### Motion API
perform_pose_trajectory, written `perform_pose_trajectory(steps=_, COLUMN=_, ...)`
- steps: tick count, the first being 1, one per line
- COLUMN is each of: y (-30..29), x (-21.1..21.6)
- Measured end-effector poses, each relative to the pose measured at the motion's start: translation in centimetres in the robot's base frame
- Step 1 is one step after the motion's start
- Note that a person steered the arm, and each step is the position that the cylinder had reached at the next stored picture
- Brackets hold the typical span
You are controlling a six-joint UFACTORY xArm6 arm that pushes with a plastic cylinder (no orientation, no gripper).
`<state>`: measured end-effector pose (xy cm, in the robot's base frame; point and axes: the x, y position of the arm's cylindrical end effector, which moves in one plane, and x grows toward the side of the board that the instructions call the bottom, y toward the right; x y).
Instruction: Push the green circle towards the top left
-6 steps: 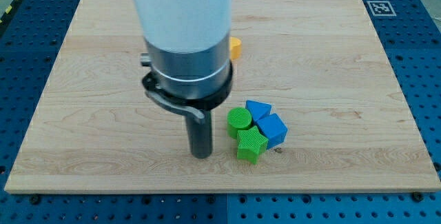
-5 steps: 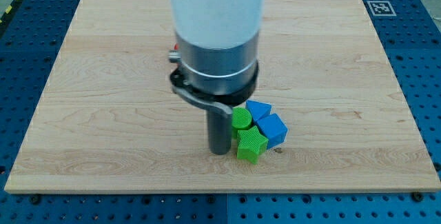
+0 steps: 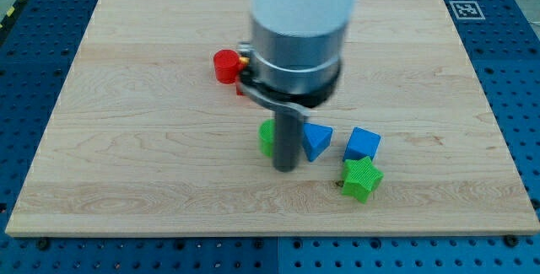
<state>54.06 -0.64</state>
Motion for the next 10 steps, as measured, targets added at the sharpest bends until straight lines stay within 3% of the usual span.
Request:
perform_pose_trajectory(steps=2, y=-4.9, x=-2.4)
perform_pose_trajectory(steps=3, y=-6.7, x=0.4)
perform_pose_trajectory(steps=4, y=-4.6, x=0.4)
perform_pose_trajectory(steps=5, y=0.9, x=-2.2)
perform_pose_trajectory(steps=8, y=5.5, x=-3.4)
perform_pose_trajectory(steps=9, y=6.3, x=-4.6)
perform_pose_trajectory(steps=10, y=3.2, x=-5.2)
